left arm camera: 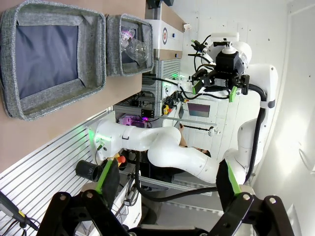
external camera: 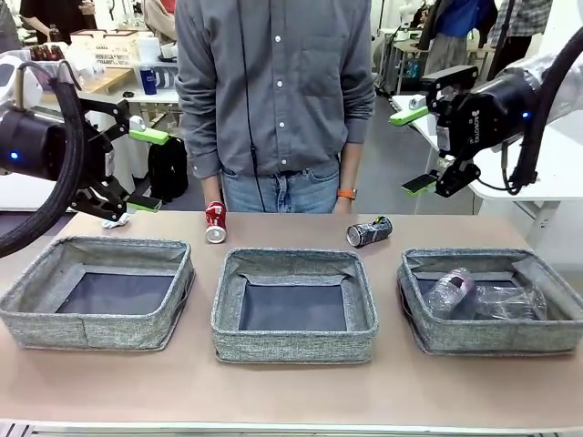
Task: Sort the waste into the appropriate baskets.
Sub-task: Place the picked waste into the Fabric basket indicated by the person, then pick up the waste item pointed out by the person.
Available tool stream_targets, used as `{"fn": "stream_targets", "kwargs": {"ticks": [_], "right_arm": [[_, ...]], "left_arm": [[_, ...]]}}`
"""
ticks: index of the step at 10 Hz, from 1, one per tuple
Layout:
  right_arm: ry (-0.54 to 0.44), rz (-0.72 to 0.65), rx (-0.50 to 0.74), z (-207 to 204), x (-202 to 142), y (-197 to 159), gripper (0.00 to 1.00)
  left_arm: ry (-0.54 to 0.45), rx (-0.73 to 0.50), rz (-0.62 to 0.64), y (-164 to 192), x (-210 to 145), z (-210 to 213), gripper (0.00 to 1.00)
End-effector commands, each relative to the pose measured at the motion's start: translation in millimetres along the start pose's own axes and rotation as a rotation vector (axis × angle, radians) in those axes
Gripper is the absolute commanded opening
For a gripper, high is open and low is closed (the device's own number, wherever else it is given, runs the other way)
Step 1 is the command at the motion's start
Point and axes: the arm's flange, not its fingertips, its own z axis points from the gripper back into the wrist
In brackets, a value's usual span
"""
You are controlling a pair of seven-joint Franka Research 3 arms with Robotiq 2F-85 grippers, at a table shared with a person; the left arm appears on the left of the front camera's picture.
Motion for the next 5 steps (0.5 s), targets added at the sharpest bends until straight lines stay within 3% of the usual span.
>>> {"fn": "stream_targets", "kwargs": {"ticks": [1,5], "right_arm": [[-0.01,-0.013,-0.001,-4.6,0.1,3.1,1.0],[-0.01,-0.013,-0.001,-4.6,0.1,3.1,1.0]], "left_arm": [[-0.003,-0.016,0.009,-3.9,-1.4,-0.9,1.0],[-0.003,-0.016,0.009,-3.9,-1.4,-0.9,1.0]]}}
